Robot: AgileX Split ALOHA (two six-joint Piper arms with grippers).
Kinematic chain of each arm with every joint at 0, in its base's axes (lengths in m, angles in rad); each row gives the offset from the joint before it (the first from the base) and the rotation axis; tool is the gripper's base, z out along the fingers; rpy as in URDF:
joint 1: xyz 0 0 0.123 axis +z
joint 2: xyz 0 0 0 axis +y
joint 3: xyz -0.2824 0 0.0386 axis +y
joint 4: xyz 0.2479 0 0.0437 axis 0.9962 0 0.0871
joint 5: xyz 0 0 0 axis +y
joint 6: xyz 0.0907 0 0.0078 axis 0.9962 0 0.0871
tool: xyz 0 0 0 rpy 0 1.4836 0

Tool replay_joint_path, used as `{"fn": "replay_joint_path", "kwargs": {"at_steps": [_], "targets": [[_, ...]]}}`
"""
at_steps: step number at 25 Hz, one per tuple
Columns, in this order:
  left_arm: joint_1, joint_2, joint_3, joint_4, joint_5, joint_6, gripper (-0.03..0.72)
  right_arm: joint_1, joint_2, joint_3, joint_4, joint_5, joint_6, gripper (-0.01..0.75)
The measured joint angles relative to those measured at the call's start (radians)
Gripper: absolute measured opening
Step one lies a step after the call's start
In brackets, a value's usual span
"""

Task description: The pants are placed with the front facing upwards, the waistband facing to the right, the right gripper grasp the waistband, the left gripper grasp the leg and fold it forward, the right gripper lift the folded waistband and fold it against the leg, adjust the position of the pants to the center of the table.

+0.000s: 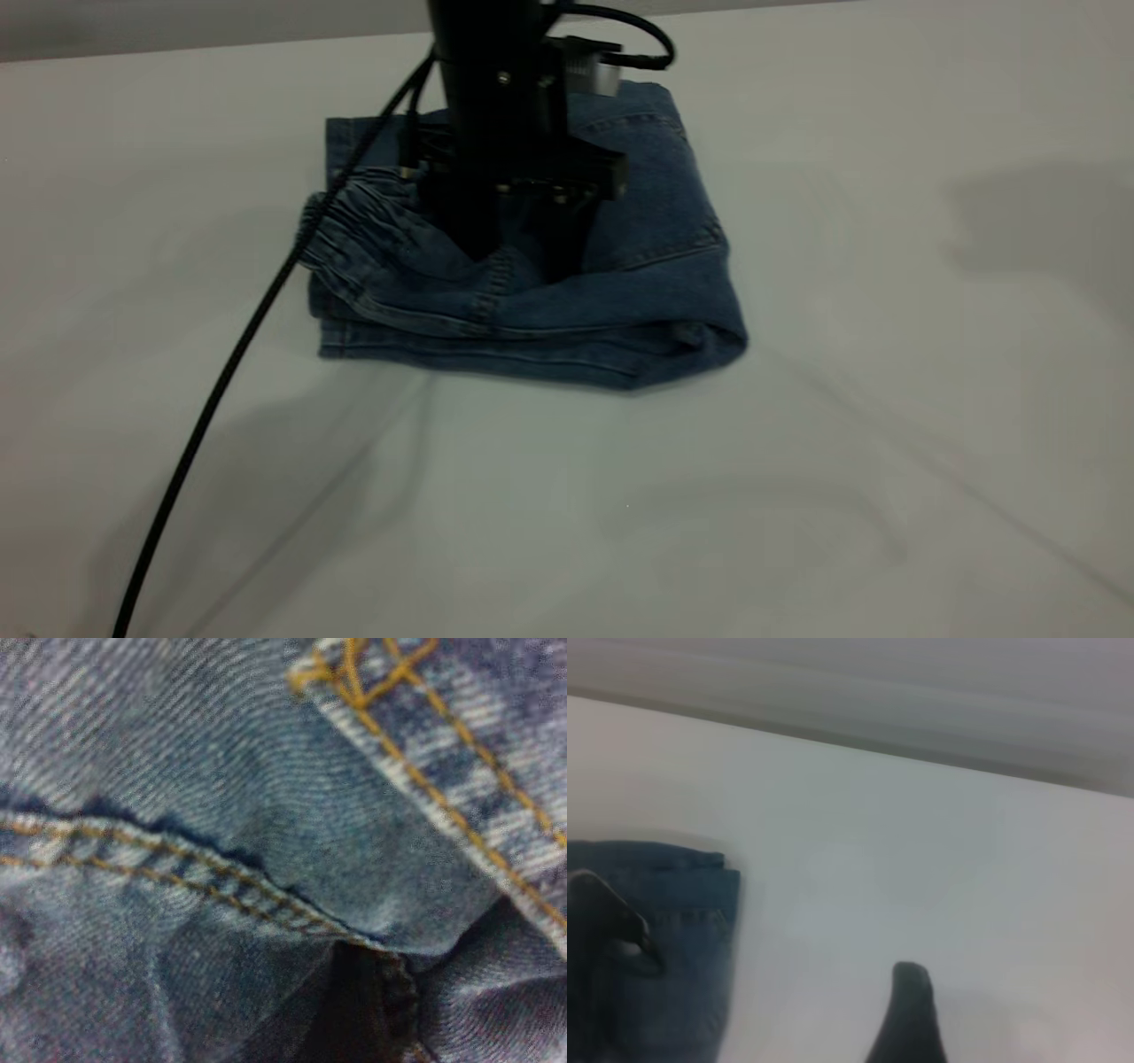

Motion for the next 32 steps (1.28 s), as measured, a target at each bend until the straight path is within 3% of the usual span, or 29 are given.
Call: {"fn": "replay_joint_path", "kwargs": {"at_steps": [16, 24, 32], "targets": [[-0.026, -0.061, -0.083, 0.021, -0.015, 0.028, 0.526, 0.000, -0.044, 0.000, 0.019, 0.000, 0.003, 0.496], [-0.025, -0.279, -0.085, 0.116, -0.008, 0.029, 0.526, 0.000, -0.160, 0.022, 0.120, 0.001, 0.004, 0.496], [-0.025, -0.570, -0.081, 0.115, -0.003, 0.028, 0.526, 0.000, -0.367, 0.175, 0.174, 0.001, 0.004, 0.496]]}}
